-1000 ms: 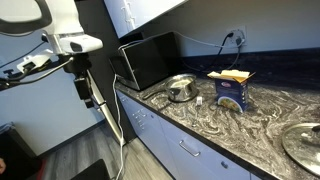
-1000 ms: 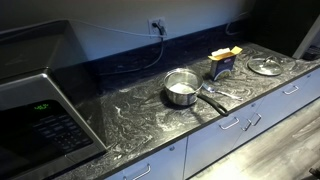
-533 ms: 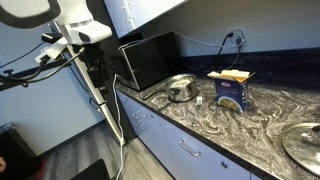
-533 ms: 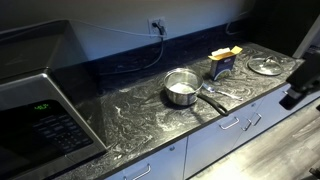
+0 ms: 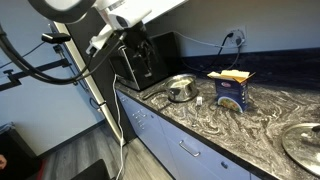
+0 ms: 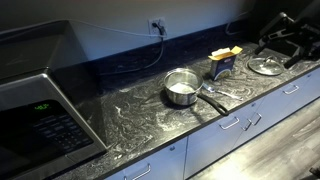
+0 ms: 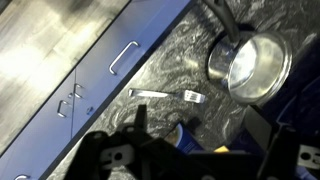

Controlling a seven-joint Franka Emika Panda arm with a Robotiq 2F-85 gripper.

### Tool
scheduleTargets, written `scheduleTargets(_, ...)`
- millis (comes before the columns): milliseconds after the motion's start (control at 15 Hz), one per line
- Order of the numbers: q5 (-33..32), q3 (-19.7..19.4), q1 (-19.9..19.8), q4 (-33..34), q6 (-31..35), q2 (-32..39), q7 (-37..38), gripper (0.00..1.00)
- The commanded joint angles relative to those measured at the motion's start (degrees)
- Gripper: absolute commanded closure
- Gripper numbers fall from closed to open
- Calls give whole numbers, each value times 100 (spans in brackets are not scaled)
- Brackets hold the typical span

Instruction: Pick up the lid from the counter and put it on the pot

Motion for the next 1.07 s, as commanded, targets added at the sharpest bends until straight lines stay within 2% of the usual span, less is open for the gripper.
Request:
scheduleTargets(0,-567,-66,-420,200,755,537,803,0)
scheduleTargets(133,-1077,-81,-700,107,1195,668,1377,0)
scheduleTargets(200,-831,-265,-365,79,920,539,918,0)
scheduleTargets(467,-1065,-293,-522,79,1127,695,1212,0)
scheduleTargets(533,-1265,-222,-674,163,1174,790,1560,0)
scheduleTargets(600,-1767,-102,-1002,321,1009,927,2171,0)
scheduleTargets(733,-2408,-209,-1277,630,943,1181,2838,0)
scheduleTargets(867,-3074,-302,-1503,1039,769,1506,3581,0)
scheduleTargets(1000,-3769,-409,-1547,1539,446,1925,4427,0)
